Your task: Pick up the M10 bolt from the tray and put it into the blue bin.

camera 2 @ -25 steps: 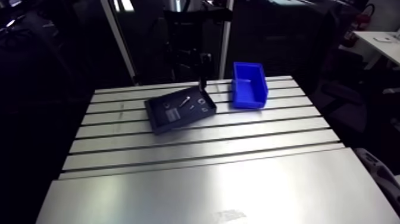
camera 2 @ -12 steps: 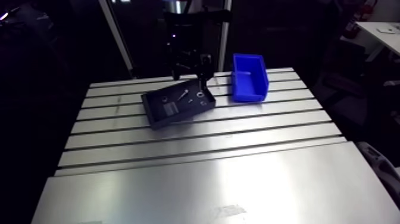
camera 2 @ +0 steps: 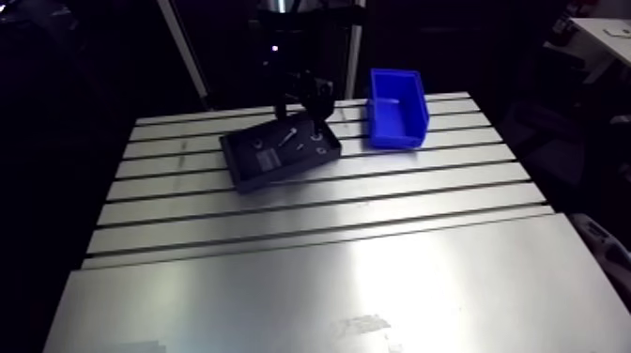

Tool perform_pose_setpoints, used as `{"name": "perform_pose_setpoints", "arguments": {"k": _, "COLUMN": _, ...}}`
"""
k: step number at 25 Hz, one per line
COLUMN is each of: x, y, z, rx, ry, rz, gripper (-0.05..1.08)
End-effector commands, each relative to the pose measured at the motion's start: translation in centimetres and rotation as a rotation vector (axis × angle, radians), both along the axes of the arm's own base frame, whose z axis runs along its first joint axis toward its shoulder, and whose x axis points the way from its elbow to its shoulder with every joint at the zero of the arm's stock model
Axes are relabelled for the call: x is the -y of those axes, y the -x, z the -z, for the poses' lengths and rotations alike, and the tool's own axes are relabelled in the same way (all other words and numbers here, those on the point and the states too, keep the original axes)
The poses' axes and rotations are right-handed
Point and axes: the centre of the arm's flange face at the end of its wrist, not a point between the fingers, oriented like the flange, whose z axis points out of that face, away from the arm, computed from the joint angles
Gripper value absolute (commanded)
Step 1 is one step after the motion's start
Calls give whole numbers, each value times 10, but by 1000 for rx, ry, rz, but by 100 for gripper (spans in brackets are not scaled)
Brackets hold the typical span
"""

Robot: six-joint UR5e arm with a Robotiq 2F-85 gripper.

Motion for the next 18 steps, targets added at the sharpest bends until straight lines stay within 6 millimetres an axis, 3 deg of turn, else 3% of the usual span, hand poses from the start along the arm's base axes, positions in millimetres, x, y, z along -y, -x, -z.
{"name": "perform_pose_setpoints", "arguments": {"k": 1, "x": 0, "y": 5, "z": 4, "rx": -7, "ry": 0, "rz": -1, "gripper": 18}}
{"name": "perform_pose_setpoints", "arguments": {"k": 18, "x": 6, "y": 20, "z": 19, "rx": 2, "ry": 3, "rz": -11, "gripper": 23}}
